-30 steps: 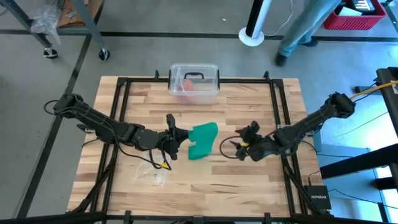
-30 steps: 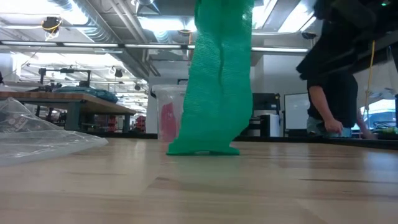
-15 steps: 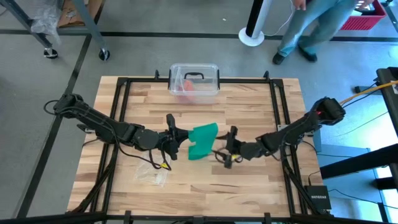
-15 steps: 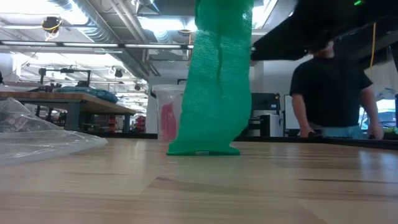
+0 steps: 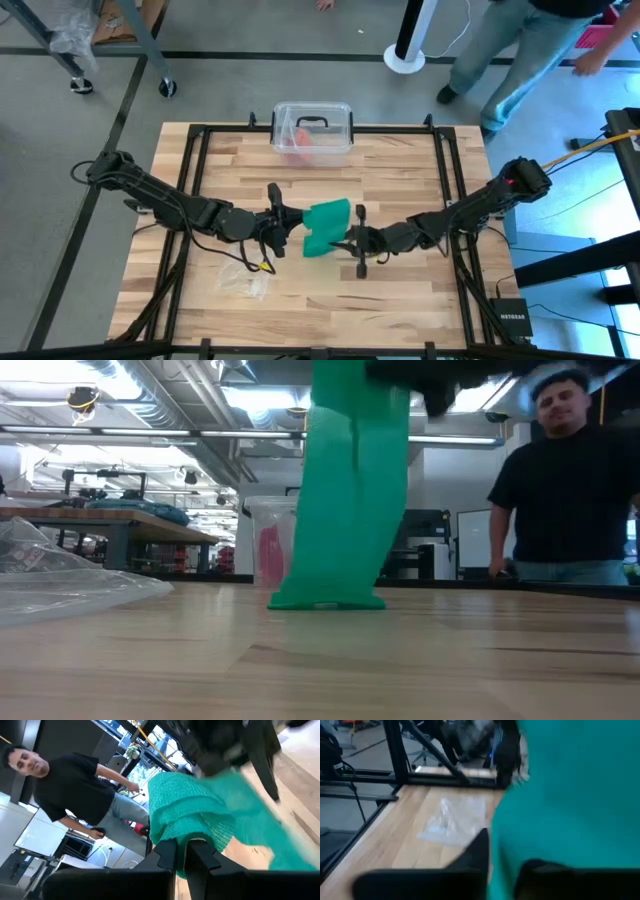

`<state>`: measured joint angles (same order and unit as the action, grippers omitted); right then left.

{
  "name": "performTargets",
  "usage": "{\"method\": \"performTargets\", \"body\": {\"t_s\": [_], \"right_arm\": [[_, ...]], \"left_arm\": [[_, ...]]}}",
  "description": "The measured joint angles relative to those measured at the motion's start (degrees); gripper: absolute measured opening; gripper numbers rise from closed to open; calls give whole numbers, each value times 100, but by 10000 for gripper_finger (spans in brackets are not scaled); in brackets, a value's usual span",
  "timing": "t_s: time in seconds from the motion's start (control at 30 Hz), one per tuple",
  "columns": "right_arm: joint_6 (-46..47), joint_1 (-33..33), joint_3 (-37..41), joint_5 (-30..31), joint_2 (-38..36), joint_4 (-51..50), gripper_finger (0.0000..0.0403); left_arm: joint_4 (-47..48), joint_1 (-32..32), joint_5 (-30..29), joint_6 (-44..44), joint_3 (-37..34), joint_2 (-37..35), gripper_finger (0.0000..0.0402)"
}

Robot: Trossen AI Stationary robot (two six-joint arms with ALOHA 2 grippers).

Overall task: Roll bandage
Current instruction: Roll the green bandage

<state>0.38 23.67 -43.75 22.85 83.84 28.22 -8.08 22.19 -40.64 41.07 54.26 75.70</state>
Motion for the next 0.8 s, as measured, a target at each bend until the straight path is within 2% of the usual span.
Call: {"method": "performTargets", "body": {"t_s": [0.07, 0.17, 0.33, 0.43, 0.63, 0.8], "right_arm": [[-400, 164, -452, 204, -157, -585, 11], [-541, 368, -1297, 736, -340, -1773, 24], [-672, 445, -2786, 927, -462, -3442, 15], [-1002, 389, -3562, 1097, -457, -3972, 5], [-1457, 96, -5037, 1372, -457, -4622, 11], [-1872, -414, -5867, 1362, -452, -4780, 5]], "left_arm": [[10, 50, -2, 93, 0, 0, 12], [9, 111, 0, 204, 0, 0, 12], [27, 107, 0, 234, 0, 0, 12], [33, 108, 0, 204, 0, 0, 12], [215, 48, 60, 74, 0, 0, 12], [541, -127, 629, -323, 0, 0, 12]]}}
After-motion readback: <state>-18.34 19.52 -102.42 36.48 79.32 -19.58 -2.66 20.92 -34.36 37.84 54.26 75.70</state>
